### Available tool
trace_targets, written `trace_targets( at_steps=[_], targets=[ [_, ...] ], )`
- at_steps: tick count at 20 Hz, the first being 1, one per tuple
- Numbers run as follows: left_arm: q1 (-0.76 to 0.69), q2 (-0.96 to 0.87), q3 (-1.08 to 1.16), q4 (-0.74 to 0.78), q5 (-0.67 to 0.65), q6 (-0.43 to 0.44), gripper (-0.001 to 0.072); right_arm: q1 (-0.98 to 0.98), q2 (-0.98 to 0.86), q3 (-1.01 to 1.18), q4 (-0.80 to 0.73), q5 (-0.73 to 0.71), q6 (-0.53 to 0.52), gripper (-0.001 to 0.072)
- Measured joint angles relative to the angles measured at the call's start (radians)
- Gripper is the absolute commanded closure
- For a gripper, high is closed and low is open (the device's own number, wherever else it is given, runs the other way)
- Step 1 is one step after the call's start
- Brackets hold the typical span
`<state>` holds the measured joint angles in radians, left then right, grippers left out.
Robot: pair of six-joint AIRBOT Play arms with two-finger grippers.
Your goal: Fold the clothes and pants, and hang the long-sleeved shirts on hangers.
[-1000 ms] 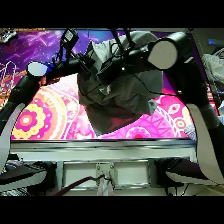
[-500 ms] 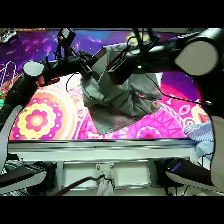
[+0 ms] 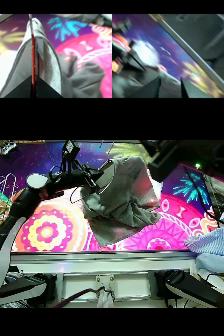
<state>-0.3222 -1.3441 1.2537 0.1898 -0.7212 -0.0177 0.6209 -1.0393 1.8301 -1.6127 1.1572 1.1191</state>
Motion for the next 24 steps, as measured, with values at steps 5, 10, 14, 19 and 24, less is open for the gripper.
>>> trace_targets(
  at_steps=[5,10,14,19,24],
  targets=[
    [0.079,-0.109,0.000,-0.332,-0.324,0.104,0.0690,-0.071,-0.006,-0.036,-0.125,0.232,-0.131,0.0223],
    [0.126,-0.219,0.000,-0.484,-0.634,0.111,0.0690,-0.152,-0.013,-0.128,-0.150,0.201,-0.198,0.0054],
    [0.124,-0.256,0.000,-0.518,-0.744,0.103,0.0689,-0.171,-0.053,-0.157,-0.126,0.069,-0.281,0.0055],
    [0.121,-0.267,0.000,-0.531,-0.822,0.082,0.0689,-0.177,-0.138,-0.165,-0.097,0.000,-0.318,0.0055],
    [0.121,-0.270,0.000,-0.533,-0.859,0.064,0.0689,-0.178,-0.200,-0.167,-0.071,-0.055,-0.328,0.0319]
  ],
)
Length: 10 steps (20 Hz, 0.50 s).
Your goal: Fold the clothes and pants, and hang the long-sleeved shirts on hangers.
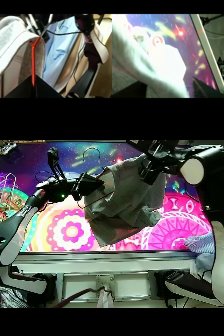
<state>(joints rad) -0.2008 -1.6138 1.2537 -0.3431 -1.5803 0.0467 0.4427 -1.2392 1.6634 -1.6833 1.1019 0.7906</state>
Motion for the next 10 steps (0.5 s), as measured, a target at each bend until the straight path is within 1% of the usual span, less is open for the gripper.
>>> trace_targets(
  at_steps=[1,2,5,6,8,9,10],
  targets=[
    [0.000,0.000,0.000,0.002,-0.003,-0.003,0.0689,-0.001,-0.009,0.000,0.009,-0.002,-0.008,0.0528],
    [0.001,0.000,0.000,0.001,-0.005,-0.003,0.0688,-0.001,-0.017,0.000,0.017,0.004,-0.014,0.0672],
    [0.003,-0.001,0.000,0.000,-0.019,-0.006,0.0686,-0.002,-0.025,0.000,0.039,-0.003,-0.008,0.0672],
    [0.005,-0.001,0.000,0.000,-0.021,-0.006,0.0658,-0.002,-0.026,0.000,0.045,-0.002,-0.007,0.0672],
    [0.010,0.000,0.000,-0.036,-0.037,-0.001,0.0294,-0.002,-0.022,0.000,0.057,0.003,0.001,0.0674],
    [0.014,0.000,0.001,-0.048,-0.035,-0.003,0.0191,-0.001,-0.020,-0.001,0.066,0.005,0.002,0.0674],
    [0.020,-0.001,0.001,-0.055,-0.023,-0.003,0.0182,0.000,-0.017,-0.001,0.070,0.008,0.001,0.0674]
  ],
)
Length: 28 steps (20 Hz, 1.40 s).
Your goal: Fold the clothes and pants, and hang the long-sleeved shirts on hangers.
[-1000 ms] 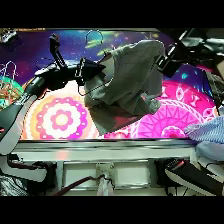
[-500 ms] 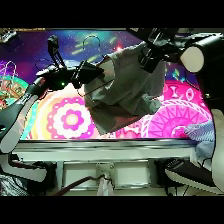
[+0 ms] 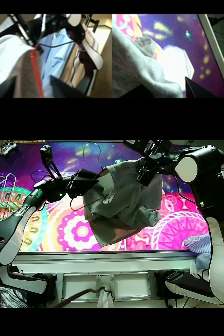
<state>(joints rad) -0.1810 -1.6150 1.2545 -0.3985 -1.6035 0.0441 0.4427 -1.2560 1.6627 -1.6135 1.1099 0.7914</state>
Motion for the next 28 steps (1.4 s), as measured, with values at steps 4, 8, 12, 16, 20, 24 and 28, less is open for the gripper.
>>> trace_targets(
  at_steps=[4,8,12,16,20,24,28],
  targets=[
    [0.029,-0.001,0.000,-0.139,0.086,-0.003,-0.0013,0.000,0.013,0.000,0.019,0.009,0.001,0.0674],
    [0.056,-0.001,0.000,-0.332,0.235,-0.003,-0.0013,0.001,0.029,0.000,0.040,0.027,-0.001,0.0674],
    [0.063,-0.002,0.000,-0.615,0.348,-0.005,0.0003,0.002,0.042,-0.001,0.068,0.054,-0.004,0.0674],
    [0.089,0.020,0.000,-0.760,0.400,0.012,0.0353,0.000,0.051,0.000,0.071,0.051,0.006,0.0674],
    [0.141,0.154,0.000,-0.535,0.587,0.054,0.0584,0.000,0.060,0.000,0.088,0.058,0.035,0.0674],
    [0.130,0.356,0.000,0.078,0.896,-0.227,0.0636,0.000,0.064,0.000,0.129,0.058,0.069,0.0674],
    [0.047,0.462,0.000,0.880,0.998,-0.901,0.0109,0.000,0.069,0.000,0.170,0.054,0.080,0.0674]
  ],
)
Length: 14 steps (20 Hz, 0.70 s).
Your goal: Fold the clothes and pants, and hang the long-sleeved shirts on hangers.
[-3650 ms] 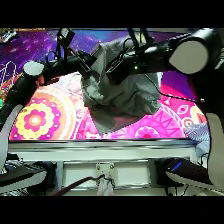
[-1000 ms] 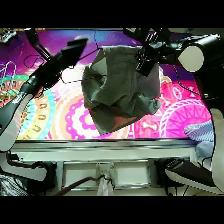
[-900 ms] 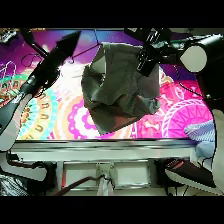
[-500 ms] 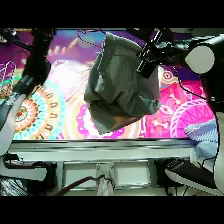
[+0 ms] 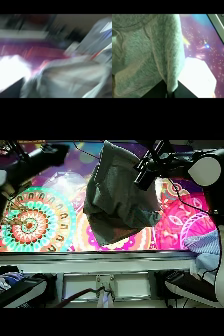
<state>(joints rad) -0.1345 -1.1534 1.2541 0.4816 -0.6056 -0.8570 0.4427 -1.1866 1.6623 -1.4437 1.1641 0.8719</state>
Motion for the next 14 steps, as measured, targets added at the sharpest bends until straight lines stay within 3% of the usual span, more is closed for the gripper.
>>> trace_targets(
  at_steps=[1,3,5,8,14],
  targets=[
    [-0.043,0.005,0.000,0.225,-0.001,-0.210,0.0089,0.000,0.002,0.000,0.013,0.000,0.002,0.0674],
    [-0.136,-0.016,-0.002,0.555,-0.020,-0.533,0.0089,0.000,0.007,0.000,0.035,0.000,0.003,0.0674],
    [-0.216,-0.062,-0.002,0.727,0.006,-0.721,0.0086,0.000,0.013,0.000,0.063,0.000,0.004,0.0674],
    [-0.306,-0.154,-0.002,0.803,0.090,-0.866,-0.0009,0.000,0.019,0.000,0.095,0.000,0.007,0.0674],
    [-0.401,-0.302,-0.002,0.756,0.268,-0.955,0.0002,0.000,0.021,0.000,0.129,0.000,0.028,0.0674]
  ],
)
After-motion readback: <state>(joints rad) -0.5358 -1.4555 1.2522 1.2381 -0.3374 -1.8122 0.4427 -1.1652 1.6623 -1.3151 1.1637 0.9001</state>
